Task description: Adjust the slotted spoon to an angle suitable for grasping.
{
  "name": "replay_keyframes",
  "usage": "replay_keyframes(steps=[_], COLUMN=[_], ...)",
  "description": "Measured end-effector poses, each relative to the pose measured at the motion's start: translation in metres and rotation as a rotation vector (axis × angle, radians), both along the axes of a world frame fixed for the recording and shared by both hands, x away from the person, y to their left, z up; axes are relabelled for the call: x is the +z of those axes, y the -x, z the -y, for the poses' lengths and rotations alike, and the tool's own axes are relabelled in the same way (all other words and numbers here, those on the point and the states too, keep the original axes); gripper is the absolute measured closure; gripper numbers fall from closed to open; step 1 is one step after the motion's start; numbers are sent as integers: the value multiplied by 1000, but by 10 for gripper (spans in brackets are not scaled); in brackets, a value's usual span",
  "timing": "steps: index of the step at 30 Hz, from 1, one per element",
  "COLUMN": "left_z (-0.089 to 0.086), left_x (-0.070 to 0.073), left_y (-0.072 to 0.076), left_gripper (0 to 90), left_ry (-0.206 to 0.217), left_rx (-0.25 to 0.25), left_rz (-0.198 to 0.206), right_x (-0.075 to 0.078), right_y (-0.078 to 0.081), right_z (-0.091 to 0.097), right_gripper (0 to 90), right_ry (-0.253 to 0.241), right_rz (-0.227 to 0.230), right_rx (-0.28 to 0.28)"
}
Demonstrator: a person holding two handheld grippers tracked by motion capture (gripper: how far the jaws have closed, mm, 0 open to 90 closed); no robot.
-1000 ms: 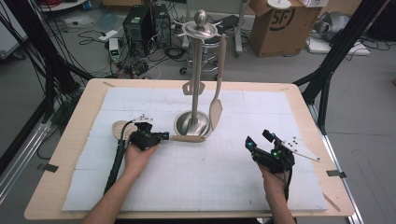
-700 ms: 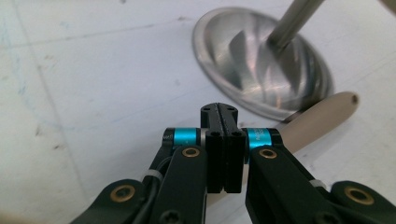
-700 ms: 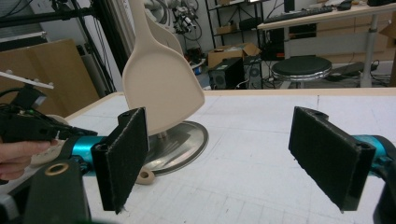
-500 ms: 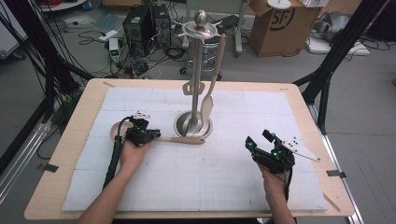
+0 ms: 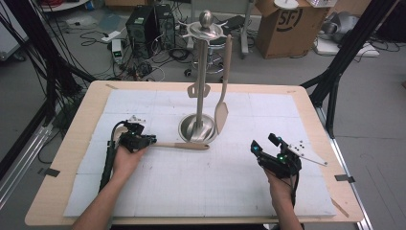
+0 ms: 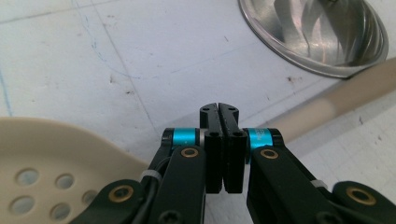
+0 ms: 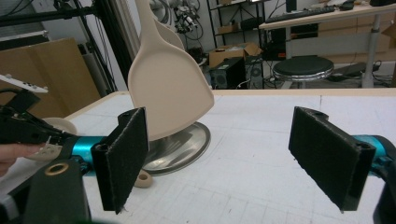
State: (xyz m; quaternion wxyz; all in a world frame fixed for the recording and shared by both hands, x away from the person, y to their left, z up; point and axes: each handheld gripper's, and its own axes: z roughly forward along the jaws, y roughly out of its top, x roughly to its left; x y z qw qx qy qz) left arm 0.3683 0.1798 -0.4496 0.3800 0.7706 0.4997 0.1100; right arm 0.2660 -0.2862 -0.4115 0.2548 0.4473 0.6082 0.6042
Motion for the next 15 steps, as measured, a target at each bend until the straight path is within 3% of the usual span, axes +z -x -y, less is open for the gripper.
replay_keyframes(steps=[5, 7, 12, 15], left_z=[0, -4, -8, -13], left_x=[-5, -5, -4, -6], left_y=[-4, -4, 5, 16], left_gripper=[892, 894, 897, 898], left_ry=[-28, 0, 6, 65], left_rx=[9, 15, -7, 11], left_rz=[-11, -28, -59, -85], right_x=[-1, -1, 0, 0], right_y=[-1, -1, 0, 1], right_z=[0, 0, 2, 2], right_gripper=[193, 193, 192, 193], right_ry=[-3, -1, -4, -3], right_rz=[-9, -5, -1, 0], right_rx=[0, 0, -5, -3])
